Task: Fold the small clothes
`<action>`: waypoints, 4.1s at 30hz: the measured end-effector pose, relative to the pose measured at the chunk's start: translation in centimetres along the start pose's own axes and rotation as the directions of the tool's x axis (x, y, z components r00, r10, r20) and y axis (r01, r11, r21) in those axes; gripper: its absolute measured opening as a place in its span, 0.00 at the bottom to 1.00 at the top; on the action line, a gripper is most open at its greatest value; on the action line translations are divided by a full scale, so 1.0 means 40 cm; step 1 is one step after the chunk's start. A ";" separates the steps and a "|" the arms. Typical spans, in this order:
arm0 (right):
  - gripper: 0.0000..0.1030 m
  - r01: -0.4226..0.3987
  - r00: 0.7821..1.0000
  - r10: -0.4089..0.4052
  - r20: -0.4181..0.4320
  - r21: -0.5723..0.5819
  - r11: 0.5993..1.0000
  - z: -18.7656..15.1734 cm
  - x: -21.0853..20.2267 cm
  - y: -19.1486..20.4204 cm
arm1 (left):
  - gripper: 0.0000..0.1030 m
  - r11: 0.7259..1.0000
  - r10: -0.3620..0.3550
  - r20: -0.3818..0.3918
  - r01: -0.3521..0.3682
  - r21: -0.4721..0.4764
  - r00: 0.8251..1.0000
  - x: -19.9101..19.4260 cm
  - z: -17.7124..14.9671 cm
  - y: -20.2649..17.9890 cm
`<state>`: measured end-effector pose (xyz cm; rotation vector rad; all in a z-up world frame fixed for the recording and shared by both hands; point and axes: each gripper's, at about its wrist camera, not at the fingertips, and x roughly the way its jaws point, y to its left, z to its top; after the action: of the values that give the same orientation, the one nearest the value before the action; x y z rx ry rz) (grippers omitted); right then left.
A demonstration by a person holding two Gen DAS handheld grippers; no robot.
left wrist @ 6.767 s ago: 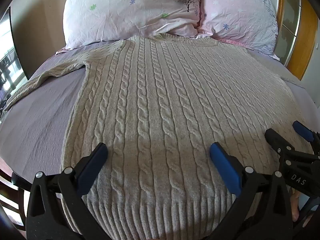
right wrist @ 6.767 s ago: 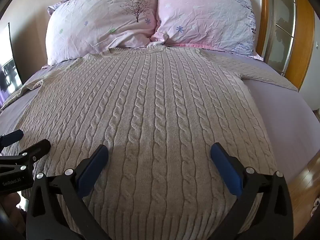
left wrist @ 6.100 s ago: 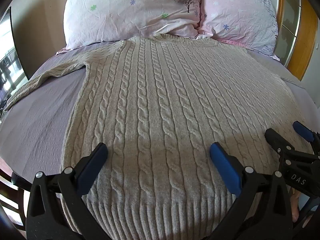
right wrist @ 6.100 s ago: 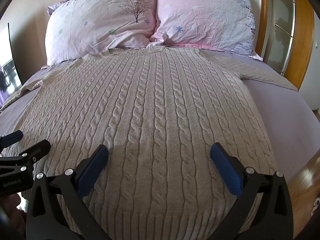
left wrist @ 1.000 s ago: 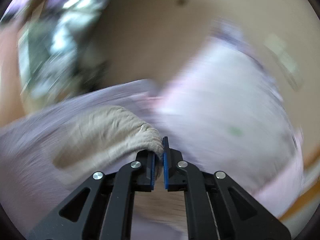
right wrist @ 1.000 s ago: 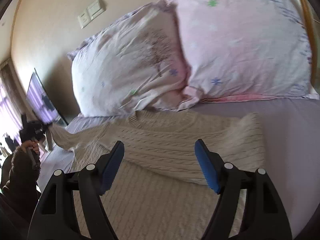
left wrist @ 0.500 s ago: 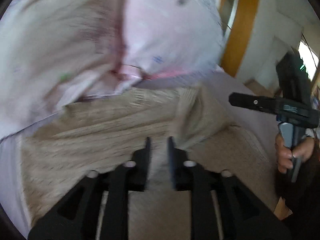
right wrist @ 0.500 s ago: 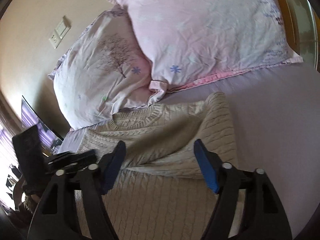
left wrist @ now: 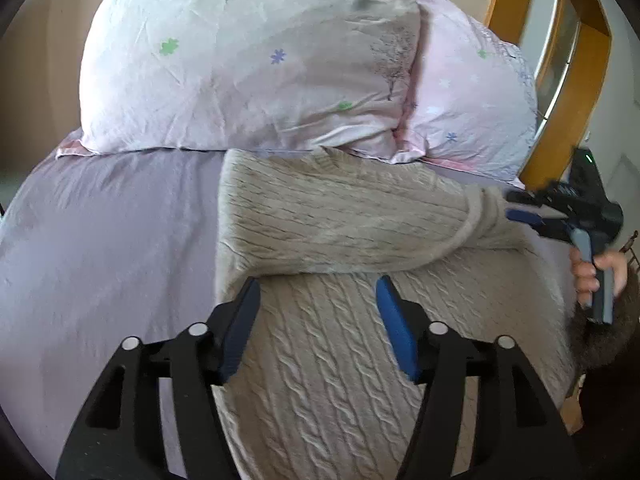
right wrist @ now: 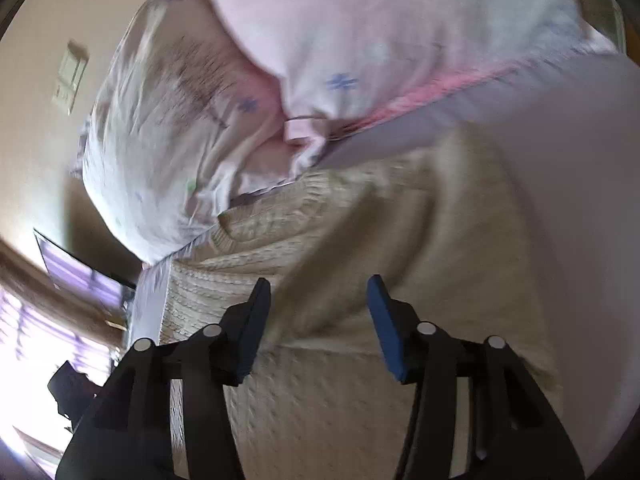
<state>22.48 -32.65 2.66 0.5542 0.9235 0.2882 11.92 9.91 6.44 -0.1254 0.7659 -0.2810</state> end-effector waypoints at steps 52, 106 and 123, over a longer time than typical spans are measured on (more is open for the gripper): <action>0.09 -0.430 0.903 0.430 0.012 0.033 0.902 -0.522 -0.335 -0.218 | 0.09 0.947 -0.228 -0.116 0.193 -0.255 0.967 -0.210 -0.367 0.033; 0.86 -0.335 0.902 0.255 0.349 0.192 0.922 0.103 -0.081 -0.259 | 0.47 0.851 -0.226 -0.107 0.143 -0.504 0.968 0.283 0.136 0.334; 0.86 -0.397 0.856 0.299 0.422 0.166 0.903 0.089 -0.118 -0.272 | 0.13 0.394 -0.710 0.253 0.668 -0.631 0.657 0.269 0.191 0.101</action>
<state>22.69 -44.98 1.36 0.9808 0.4657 0.3776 25.45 10.65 3.89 -1.2011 0.8119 -0.8062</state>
